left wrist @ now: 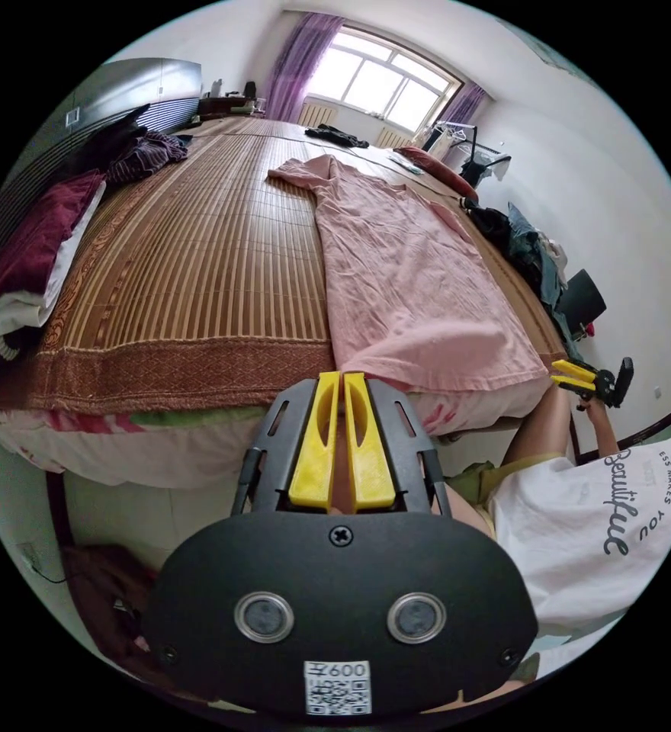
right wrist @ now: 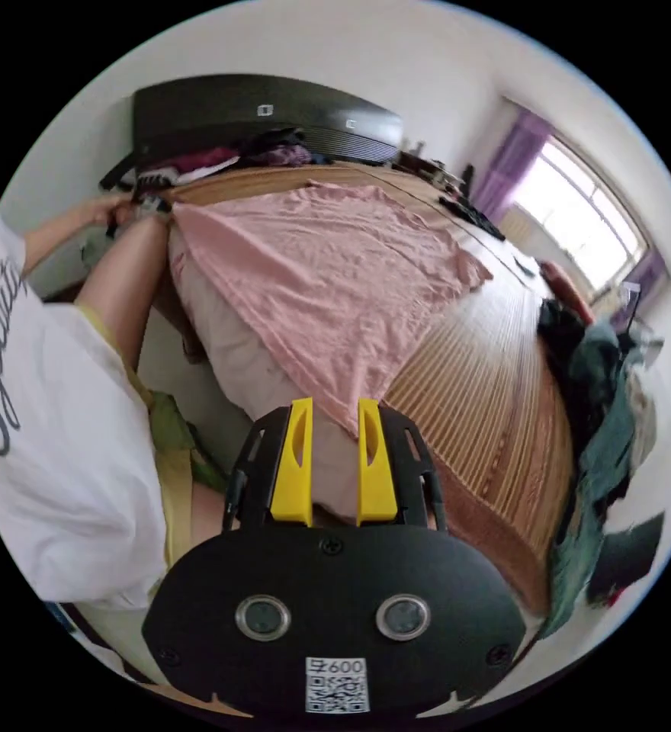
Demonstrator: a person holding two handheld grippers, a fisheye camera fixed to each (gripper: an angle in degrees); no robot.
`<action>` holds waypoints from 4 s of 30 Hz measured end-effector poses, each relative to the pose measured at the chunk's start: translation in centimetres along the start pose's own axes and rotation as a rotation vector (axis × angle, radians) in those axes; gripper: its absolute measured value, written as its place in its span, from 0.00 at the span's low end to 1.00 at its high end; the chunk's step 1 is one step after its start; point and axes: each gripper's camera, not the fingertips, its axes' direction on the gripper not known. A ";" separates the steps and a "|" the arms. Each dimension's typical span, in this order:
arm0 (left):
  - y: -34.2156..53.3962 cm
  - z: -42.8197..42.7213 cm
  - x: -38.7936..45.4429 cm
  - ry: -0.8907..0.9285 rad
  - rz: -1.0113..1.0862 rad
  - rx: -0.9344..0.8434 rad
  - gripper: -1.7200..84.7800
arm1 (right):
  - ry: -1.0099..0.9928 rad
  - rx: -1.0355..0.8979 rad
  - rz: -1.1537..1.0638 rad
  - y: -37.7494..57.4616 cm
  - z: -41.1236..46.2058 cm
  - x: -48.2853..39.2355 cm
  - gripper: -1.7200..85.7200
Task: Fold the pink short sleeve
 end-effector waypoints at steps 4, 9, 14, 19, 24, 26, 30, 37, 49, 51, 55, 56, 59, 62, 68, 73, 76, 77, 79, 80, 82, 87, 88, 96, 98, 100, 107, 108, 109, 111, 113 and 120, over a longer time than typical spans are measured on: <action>1.9 -0.7 -2.2 0.022 -0.012 0.014 0.03 | 0.191 -0.121 -0.247 2.0 2.9 -3.2 0.05; 4.7 -0.5 -3.9 0.006 -0.008 0.015 0.03 | 0.201 -0.072 -0.276 4.8 0.7 -1.6 0.01; 7.7 0.0 -4.9 0.000 0.021 0.003 0.03 | 0.220 -0.015 -0.118 8.7 -2.3 3.9 0.01; 12.4 -1.0 -0.8 -0.025 0.242 0.045 0.03 | -0.013 0.034 0.416 16.2 -2.5 14.8 0.01; 17.7 -0.9 4.7 -0.216 0.453 0.032 0.04 | -0.098 0.081 0.651 22.1 -3.6 19.2 0.01; 20.0 0.1 6.6 -0.344 0.540 0.015 0.04 | -0.082 0.046 0.631 22.5 -4.1 19.3 0.02; 26.7 5.7 11.3 -0.748 0.816 -0.045 0.04 | -0.056 0.191 0.576 21.3 -8.6 17.2 0.08; 34.8 14.1 14.4 -0.998 0.903 -0.042 0.03 | -0.506 0.567 0.194 9.7 -13.8 5.7 0.14; 43.9 17.6 9.1 -1.016 0.760 0.108 0.04 | -0.266 0.586 0.003 2.5 -11.9 -5.0 0.04; 45.7 18.9 8.1 -1.029 0.776 0.113 0.04 | -0.236 0.580 0.031 4.0 -12.1 -4.1 0.02; 49.0 21.2 5.0 -1.014 0.709 0.143 0.05 | -0.303 0.550 0.103 6.8 -11.9 -0.8 0.01; 49.2 21.5 4.5 -1.004 0.694 0.144 0.05 | -0.309 0.547 0.114 7.0 -11.8 -0.4 0.01; 49.8 22.5 1.8 -0.934 0.609 0.130 0.08 | -0.340 0.525 0.157 7.8 -11.3 1.2 0.01; 50.5 23.1 -0.3 -0.890 0.569 0.139 0.10 | -0.348 0.529 0.187 8.5 -11.0 2.5 0.01; 52.5 24.5 -4.2 -0.933 0.604 0.161 0.07 | -0.386 0.518 0.228 9.4 -10.1 4.5 0.01; 54.9 22.6 -7.2 -1.005 0.596 0.259 0.04 | -0.427 0.522 0.226 10.2 -9.3 5.5 0.01; 55.8 22.9 -9.7 -1.032 0.573 0.210 0.04 | -0.465 0.531 0.194 10.0 -9.0 5.1 0.01; 56.0 23.1 -10.2 -1.037 0.566 0.206 0.05 | -0.469 0.528 0.187 9.9 -8.9 4.9 0.01; 56.9 24.4 -11.8 -1.113 0.551 0.185 0.06 | -0.471 0.516 0.171 9.4 -8.4 4.3 0.01; 57.2 24.8 -12.1 -1.147 0.564 0.180 0.06 | -0.470 0.514 0.168 9.4 -8.3 4.2 0.01; 59.0 26.3 -12.5 -1.218 0.660 0.202 0.10 | -0.471 0.505 0.161 9.3 -7.7 4.0 0.01; 61.2 28.9 -12.4 -1.215 0.802 0.203 0.11 | -0.489 0.501 0.174 9.4 -7.0 4.9 0.01; 61.5 29.7 -12.5 -1.221 0.831 0.201 0.11 | -0.490 0.499 0.177 9.5 -6.8 5.2 0.01; 61.4 32.0 -13.8 -1.206 0.830 0.177 0.10 | -0.489 0.496 0.185 10.2 -6.1 6.5 0.01; 61.2 32.9 -14.1 -1.251 0.841 0.170 0.10 | -0.492 0.493 0.185 10.4 -5.9 6.7 0.01; 61.1 33.7 -14.5 -1.276 0.850 0.162 0.09 | -0.491 0.489 0.185 10.6 -5.7 7.0 0.01; 60.1 34.4 -16.1 -1.282 0.829 0.146 0.05 | -0.488 0.478 0.185 11.6 -4.8 7.5 0.01; 59.8 34.3 -16.3 -1.262 0.822 0.133 0.05 | -0.489 0.474 0.188 11.8 -4.6 7.6 0.01; 59.7 34.5 -16.4 -1.271 0.829 0.127 0.04 | -0.492 0.471 0.191 12.0 -4.4 7.7 0.01; 59.7 34.5 -16.3 -1.281 0.854 0.142 0.04 | -0.495 0.470 0.193 12.1 -4.2 7.8 0.01; 59.8 34.4 -16.1 -1.293 0.868 0.153 0.04 | -0.492 0.472 0.191 12.3 -4.1 7.9 0.01; 58.9 34.0 -14.9 -1.326 0.884 0.155 0.03 | -0.484 0.470 0.179 13.2 -3.5 7.4 0.01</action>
